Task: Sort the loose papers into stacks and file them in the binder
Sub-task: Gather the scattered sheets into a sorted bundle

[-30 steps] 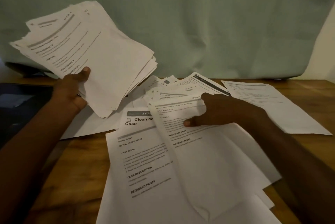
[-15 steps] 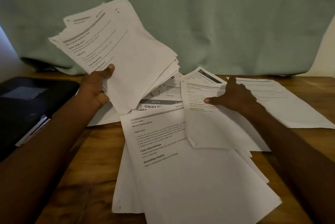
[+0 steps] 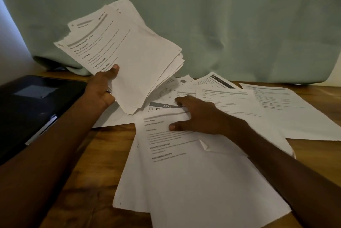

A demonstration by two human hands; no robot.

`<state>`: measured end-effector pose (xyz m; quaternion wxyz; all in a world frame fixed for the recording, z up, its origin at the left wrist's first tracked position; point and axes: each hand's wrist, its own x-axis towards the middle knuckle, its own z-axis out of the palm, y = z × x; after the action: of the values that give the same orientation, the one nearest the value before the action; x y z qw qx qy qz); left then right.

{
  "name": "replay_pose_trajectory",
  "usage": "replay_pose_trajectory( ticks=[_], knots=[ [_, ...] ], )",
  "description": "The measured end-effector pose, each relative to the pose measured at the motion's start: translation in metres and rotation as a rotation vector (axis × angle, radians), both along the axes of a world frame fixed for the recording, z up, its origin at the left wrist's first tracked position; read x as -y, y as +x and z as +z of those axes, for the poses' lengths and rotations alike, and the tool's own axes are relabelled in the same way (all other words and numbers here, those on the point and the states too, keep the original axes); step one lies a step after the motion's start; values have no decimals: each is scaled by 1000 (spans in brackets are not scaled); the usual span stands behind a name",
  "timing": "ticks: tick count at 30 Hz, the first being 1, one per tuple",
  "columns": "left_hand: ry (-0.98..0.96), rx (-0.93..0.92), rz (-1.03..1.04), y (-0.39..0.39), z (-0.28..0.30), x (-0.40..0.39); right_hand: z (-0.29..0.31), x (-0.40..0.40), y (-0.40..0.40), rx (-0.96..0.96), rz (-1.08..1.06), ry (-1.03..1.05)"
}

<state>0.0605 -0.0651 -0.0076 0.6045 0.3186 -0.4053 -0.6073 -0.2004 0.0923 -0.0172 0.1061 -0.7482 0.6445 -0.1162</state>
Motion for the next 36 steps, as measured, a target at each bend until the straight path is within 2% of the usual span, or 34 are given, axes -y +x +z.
replay_pose_trajectory(
  ticks=[4, 8, 12, 13, 14, 17, 20, 23, 27, 29, 31, 33, 36],
  knots=[
    [19, -5, 22, 0, -1, 4, 3, 21, -16, 31, -9, 4],
    [-8, -36, 19, 5, -2, 9, 4, 43, -42, 47, -152, -113],
    [-9, -84, 30, 11, 1, 14, 8, 32, -63, -240, -312, -266],
    [-14, -87, 29, 11, 2, 16, 5, 27, -61, -294, -287, -341],
    [-18, -88, 28, 11, 1, 17, 2, 22, -55, -269, -225, -380],
    [-4, -85, 31, 12, -6, 20, -6, 5, -26, -25, 3, -185],
    [10, -68, 26, 12, -9, 20, -10, 2, -21, 8, 135, -71],
    [29, -61, 49, 15, -7, 23, 1, 7, -43, 38, 156, 2],
    [37, -64, 108, 21, -6, 30, 10, 17, -37, 51, 66, -204],
    [32, -62, 110, 22, -8, 32, 8, 24, -12, -74, 143, -210],
    [17, -61, 100, 23, -9, 33, 1, 32, 7, -124, 280, -100],
    [15, -69, 101, 25, -8, 35, 0, 33, 12, -113, 315, -29],
    [22, -71, 105, 28, -6, 40, 0, 21, -4, -12, 320, -104]
  ],
)
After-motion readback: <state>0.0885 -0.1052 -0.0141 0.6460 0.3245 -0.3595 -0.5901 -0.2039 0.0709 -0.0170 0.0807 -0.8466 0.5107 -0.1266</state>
